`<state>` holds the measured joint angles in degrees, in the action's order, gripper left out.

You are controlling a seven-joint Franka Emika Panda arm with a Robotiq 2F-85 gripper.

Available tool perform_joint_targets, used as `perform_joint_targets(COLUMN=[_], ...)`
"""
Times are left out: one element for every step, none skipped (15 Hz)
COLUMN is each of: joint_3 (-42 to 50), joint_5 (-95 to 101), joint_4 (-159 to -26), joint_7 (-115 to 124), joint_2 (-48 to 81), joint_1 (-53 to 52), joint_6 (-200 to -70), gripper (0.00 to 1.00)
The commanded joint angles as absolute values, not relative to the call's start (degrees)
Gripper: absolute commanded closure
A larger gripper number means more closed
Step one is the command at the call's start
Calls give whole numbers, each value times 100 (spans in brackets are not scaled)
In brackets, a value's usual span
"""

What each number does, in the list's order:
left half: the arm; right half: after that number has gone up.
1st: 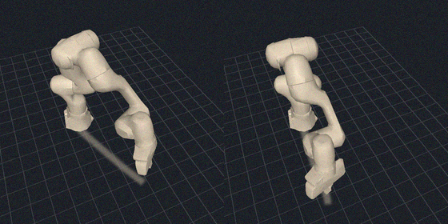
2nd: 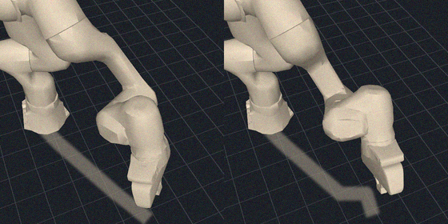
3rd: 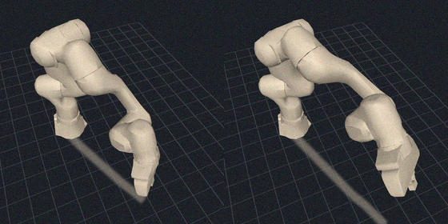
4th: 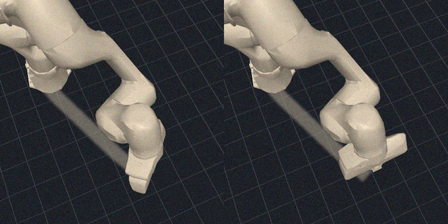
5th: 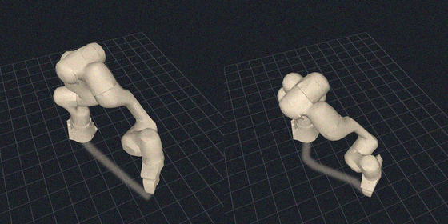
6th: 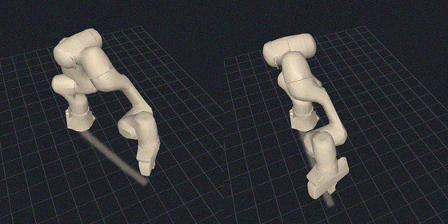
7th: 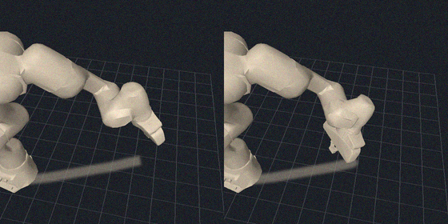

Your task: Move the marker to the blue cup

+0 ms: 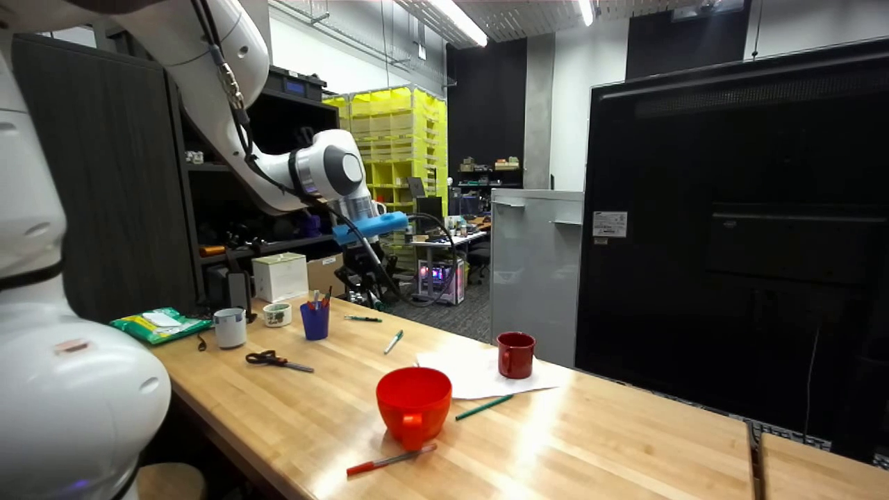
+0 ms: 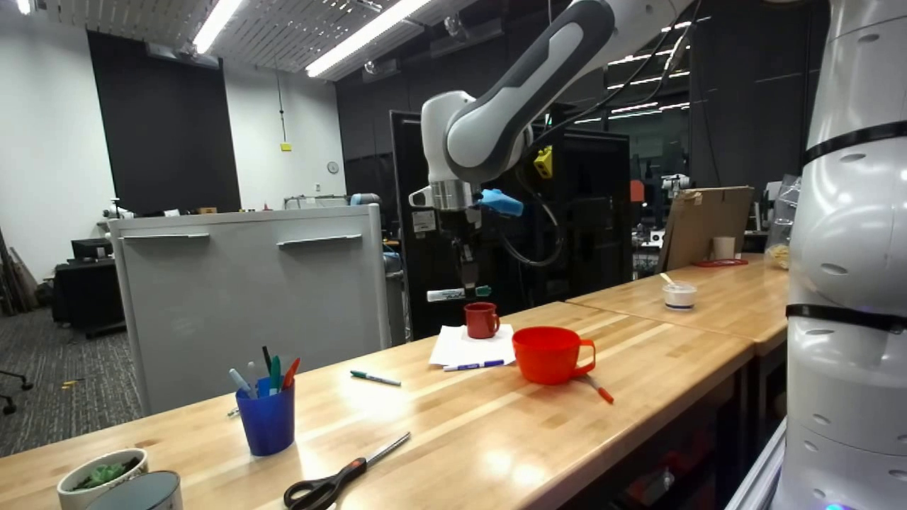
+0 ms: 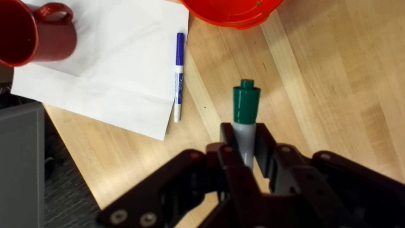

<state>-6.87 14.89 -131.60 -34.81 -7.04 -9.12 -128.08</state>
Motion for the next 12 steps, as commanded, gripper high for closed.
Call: perform_joint_targets(joint_3=[-891, -948, -1001, -1053, -1105, -1164, -1216, -1271, -1322, -1368, -1413, -1453], joint_5=[1737, 1821, 1914, 2008, 2112, 2241, 2380, 2536, 2678, 2828, 2975, 3105], joint_4=[-12757, -12666, -12580, -12482, -12386, -12254, -12135, -11999, -11864, -11741, -11606, -11492], joint_7=[-3998, -4094, -4195, -4281, -4344, -4407, -4467, -4511, -4569, -4601, -4641, -4677], joint_2=[-536, -492, -440, -388, -329, -246, -166, -72, 19, 108, 209, 298], joint_1=[-1093, -1128, -1160, -1192, -1222, -1253, -1276, -1307, -1339, -1370, -1407, -1440], joint_6=[-12274, -12138, -12019, -11888, -11757, -11577, -11419, -11242, -11080, -10954, -10837, -10750], gripper=[95, 95, 95, 95, 95, 95, 95, 95, 95, 95, 95, 95])
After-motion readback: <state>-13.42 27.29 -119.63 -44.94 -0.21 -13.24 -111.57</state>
